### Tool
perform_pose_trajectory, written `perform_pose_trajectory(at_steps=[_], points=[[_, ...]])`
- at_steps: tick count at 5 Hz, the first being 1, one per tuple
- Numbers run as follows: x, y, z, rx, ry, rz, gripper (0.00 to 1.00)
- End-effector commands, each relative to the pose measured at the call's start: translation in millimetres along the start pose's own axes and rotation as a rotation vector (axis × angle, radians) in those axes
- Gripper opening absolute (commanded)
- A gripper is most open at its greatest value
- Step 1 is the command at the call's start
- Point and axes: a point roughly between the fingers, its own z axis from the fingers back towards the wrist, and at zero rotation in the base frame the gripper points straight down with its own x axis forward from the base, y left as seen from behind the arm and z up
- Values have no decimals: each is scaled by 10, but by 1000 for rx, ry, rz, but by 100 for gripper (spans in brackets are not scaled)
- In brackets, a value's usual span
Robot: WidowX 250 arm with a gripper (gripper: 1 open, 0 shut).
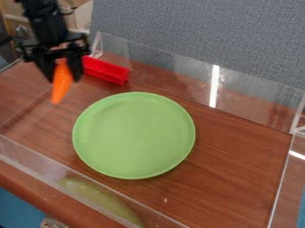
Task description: Put the carrot on the right side
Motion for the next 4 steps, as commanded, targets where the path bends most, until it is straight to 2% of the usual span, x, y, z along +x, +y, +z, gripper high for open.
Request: perform_pose_trajectory(at_steps=[1,3,4], points=[[-76,-456,110,-24,-22,-56,0],[-444,-1268,-149,-60,46,-181,0],[-615,-1373,-282,-43,57,-235,0]])
